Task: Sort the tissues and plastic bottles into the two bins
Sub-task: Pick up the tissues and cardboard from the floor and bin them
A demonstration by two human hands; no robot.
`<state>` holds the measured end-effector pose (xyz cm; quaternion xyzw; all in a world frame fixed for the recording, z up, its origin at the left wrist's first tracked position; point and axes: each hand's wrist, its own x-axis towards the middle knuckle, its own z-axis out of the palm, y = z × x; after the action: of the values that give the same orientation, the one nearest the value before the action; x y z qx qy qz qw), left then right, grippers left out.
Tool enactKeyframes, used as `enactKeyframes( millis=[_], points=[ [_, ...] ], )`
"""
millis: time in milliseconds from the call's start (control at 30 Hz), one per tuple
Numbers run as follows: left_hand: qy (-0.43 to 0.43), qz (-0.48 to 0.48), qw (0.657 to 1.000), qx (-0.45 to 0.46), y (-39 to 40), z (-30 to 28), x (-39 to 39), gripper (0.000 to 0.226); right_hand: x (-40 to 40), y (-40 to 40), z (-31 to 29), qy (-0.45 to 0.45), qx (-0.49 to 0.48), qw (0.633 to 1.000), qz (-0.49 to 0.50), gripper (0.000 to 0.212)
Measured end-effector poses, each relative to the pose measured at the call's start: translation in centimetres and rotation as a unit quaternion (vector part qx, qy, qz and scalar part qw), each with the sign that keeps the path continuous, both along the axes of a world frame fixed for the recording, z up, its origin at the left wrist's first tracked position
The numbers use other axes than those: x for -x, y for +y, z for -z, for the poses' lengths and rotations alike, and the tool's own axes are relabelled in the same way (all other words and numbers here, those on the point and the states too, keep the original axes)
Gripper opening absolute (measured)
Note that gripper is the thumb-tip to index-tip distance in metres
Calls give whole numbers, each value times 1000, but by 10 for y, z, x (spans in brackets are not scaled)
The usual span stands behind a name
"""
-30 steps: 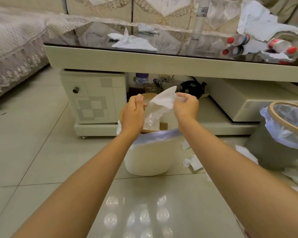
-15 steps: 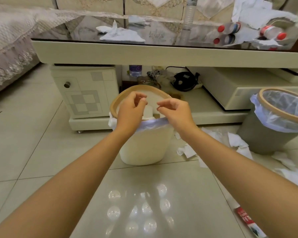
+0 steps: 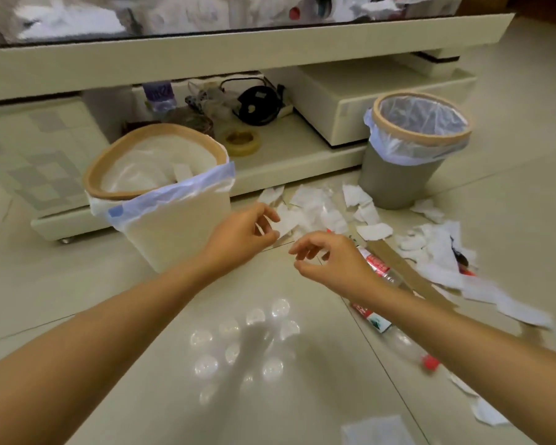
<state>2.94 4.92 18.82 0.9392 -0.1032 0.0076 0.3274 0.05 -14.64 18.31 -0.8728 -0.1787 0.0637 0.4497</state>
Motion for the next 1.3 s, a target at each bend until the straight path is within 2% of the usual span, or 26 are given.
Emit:
enactKeyframes(
  millis=[233,467,633,767,900,1167,1300],
  points=[
    [74,50,984,-152,-62,-47,-49,27,-19,-93,-21,14,-6,999,30,16],
    [79,26,976,-203,-134,-77,-94,30,-53,-170,-43,13,-47,996,80,14],
    [78,3,975,-206,-142,-79,-126,33,-92,-174,-49,9,-37,997,66,14],
    [90,-40,976,-194,-118,-47,-158,33,-125,-149,-29,10,-46,997,64,13],
    [152,-20,967,-204,-91,10,-189,38,-152,-121,6,33,-37,996,79,14],
    [250,-52,942,-216,-46,134,-223,87,-193,-62,70,68,35,993,95,17],
    [260,-61,940,-211,-44,176,-224,99,-205,-47,88,78,93,987,108,20]
  ],
)
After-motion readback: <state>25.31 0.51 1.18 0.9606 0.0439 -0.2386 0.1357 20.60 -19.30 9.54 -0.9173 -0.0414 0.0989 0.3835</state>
